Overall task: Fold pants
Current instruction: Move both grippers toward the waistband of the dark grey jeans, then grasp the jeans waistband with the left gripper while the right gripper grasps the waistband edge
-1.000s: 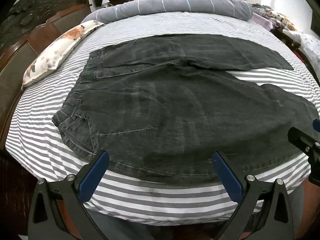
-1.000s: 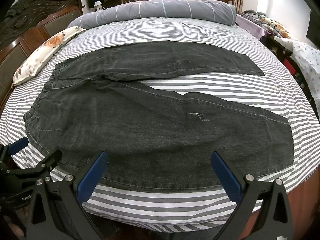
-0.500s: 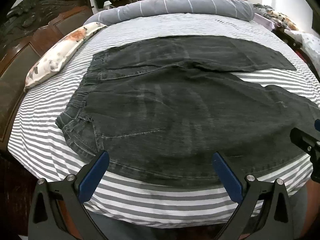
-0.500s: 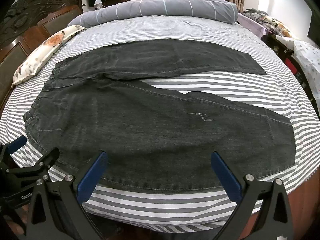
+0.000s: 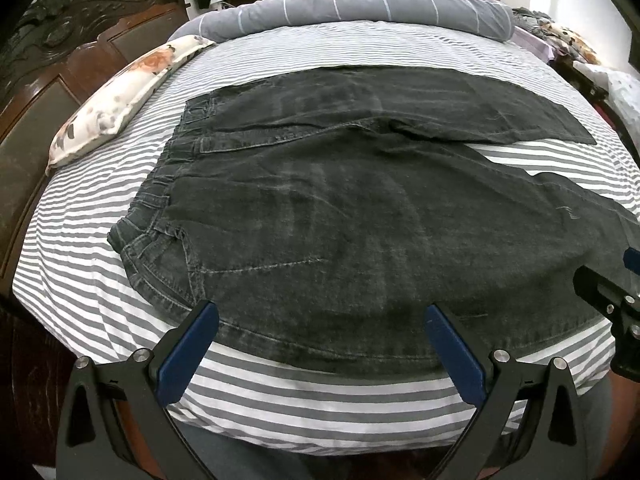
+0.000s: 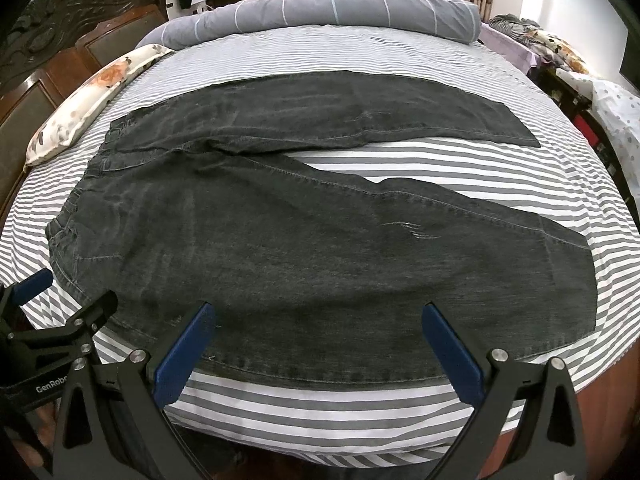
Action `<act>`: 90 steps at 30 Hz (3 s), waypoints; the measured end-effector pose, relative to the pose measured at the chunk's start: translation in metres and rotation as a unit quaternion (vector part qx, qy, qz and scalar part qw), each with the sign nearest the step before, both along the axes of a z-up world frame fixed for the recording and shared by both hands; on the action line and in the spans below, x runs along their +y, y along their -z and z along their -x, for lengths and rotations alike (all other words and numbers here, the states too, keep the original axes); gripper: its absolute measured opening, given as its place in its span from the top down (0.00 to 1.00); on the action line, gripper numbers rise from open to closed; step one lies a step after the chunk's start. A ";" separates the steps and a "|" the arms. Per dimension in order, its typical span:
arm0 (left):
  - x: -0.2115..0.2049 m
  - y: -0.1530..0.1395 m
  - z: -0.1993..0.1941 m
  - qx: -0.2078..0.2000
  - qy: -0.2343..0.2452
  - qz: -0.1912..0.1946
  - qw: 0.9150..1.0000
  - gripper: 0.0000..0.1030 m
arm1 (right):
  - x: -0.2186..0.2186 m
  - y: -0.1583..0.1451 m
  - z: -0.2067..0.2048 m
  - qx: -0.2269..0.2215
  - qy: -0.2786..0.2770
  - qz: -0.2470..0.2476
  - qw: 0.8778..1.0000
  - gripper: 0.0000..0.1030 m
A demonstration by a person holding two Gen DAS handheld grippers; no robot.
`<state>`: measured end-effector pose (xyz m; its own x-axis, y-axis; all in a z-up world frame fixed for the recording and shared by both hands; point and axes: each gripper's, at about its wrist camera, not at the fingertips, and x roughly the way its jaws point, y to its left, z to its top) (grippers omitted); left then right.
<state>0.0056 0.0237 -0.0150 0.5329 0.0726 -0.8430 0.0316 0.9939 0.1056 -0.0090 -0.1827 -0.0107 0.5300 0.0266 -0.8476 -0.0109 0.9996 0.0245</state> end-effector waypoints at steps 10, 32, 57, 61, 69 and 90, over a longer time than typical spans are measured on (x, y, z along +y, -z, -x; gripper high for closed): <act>0.001 0.000 -0.001 0.000 -0.002 -0.003 1.000 0.01 | 0.002 0.003 -0.002 0.004 -0.001 0.001 1.000 0.00; 0.004 0.002 -0.023 -0.011 0.013 0.005 1.000 0.01 | -0.003 0.011 -0.021 0.013 0.009 -0.010 1.000 0.00; 0.119 -0.031 -0.158 -0.042 0.020 0.057 0.997 0.31 | 0.001 0.016 -0.098 0.001 -0.012 -0.043 0.999 0.00; 0.174 -0.034 -0.204 -0.032 -0.023 0.126 0.991 0.51 | -0.001 0.022 -0.111 0.003 -0.004 -0.046 0.999 0.00; 0.246 0.001 -0.268 0.009 -0.093 0.267 0.959 0.64 | 0.001 0.040 -0.139 0.019 0.001 -0.043 0.999 0.00; 0.307 0.040 -0.284 0.007 -0.127 0.351 0.928 0.66 | 0.025 0.061 -0.180 0.033 -0.016 -0.046 0.998 0.00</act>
<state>0.2893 0.3309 -0.0551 0.5620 -0.3758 -0.7368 -0.2171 0.7926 -0.5698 0.1713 -0.1573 -0.0714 0.4710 0.1211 -0.8738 -0.0375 0.9924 0.1173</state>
